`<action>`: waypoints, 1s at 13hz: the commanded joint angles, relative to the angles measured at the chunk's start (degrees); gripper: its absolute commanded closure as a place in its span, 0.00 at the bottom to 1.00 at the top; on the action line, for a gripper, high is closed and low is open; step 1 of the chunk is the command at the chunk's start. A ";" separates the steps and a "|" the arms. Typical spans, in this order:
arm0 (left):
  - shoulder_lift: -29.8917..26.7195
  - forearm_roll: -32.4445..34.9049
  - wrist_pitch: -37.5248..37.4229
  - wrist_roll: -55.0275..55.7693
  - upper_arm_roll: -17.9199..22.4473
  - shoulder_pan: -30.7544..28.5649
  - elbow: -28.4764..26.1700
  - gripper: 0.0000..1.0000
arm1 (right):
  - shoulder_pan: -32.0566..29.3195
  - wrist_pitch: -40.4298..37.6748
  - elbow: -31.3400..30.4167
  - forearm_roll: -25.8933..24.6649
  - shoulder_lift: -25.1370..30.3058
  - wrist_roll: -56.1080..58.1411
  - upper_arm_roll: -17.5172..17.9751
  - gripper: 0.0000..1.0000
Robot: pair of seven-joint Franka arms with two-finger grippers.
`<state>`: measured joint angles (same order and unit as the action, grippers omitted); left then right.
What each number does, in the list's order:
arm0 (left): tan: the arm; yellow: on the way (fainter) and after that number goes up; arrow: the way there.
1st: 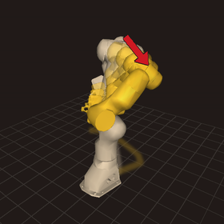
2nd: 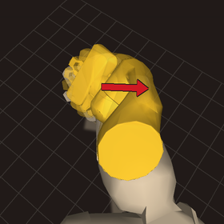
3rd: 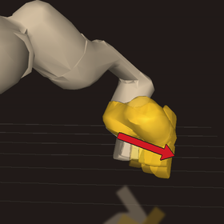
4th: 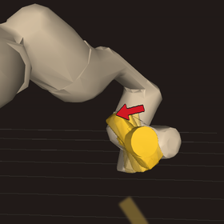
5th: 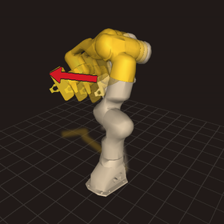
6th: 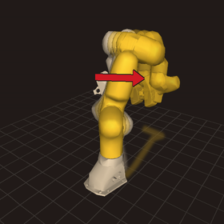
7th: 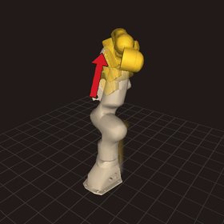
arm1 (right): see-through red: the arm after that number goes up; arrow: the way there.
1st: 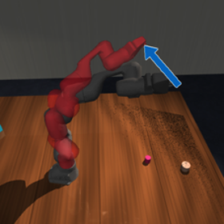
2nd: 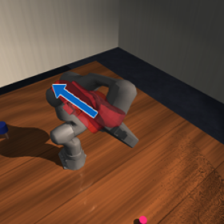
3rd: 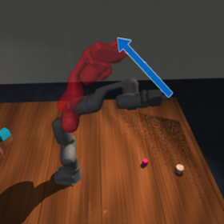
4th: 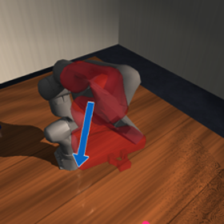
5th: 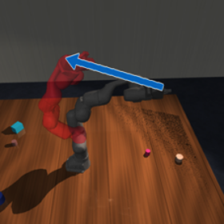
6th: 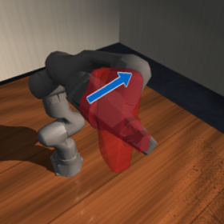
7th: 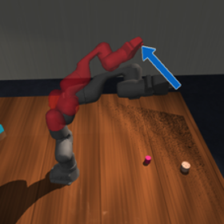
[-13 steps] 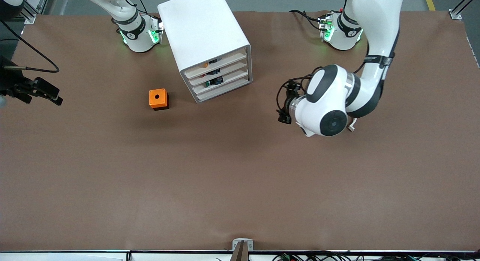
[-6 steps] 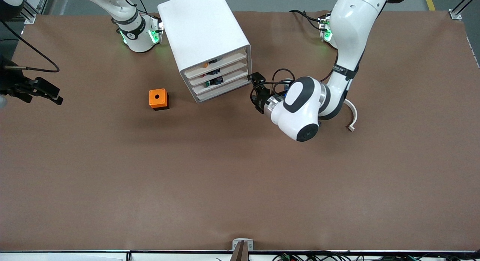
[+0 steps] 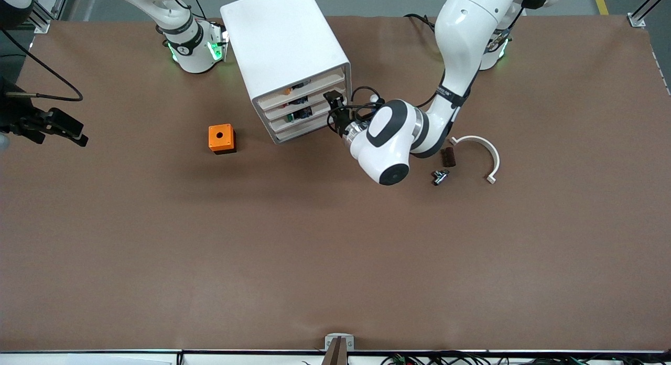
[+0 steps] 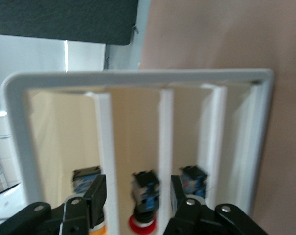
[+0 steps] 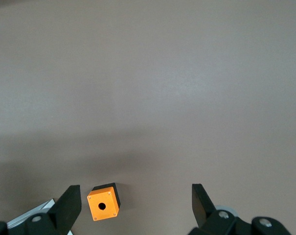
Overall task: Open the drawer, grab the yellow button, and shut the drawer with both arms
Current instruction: 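Grip the drawer front with the left gripper and pull it open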
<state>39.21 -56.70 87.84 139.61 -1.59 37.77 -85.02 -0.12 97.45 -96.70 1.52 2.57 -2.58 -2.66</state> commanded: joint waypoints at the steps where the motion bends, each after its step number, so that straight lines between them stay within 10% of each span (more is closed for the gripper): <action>1: 0.60 -2.10 -0.82 2.32 0.19 -0.24 1.26 0.40 | -1.02 -0.60 0.19 -0.64 0.07 0.12 0.73 0.00; 8: 2.09 -2.28 -0.82 2.33 -2.10 1.17 1.26 0.60 | -1.02 -0.86 0.28 -0.64 0.07 0.21 0.73 0.00; 11: 2.27 -2.19 -0.82 1.80 -2.01 0.99 1.26 0.99 | -1.02 -0.86 0.28 -0.64 0.07 0.12 0.73 0.00; 13: 2.18 -2.10 -0.82 1.80 -1.66 0.20 1.35 1.00 | -1.02 -0.86 0.28 -0.64 0.07 0.12 0.73 0.00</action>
<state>40.75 -58.74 86.51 140.87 -3.66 38.91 -84.38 -0.12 97.15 -96.70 1.52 2.57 -2.58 -2.67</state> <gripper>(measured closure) 0.868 0.000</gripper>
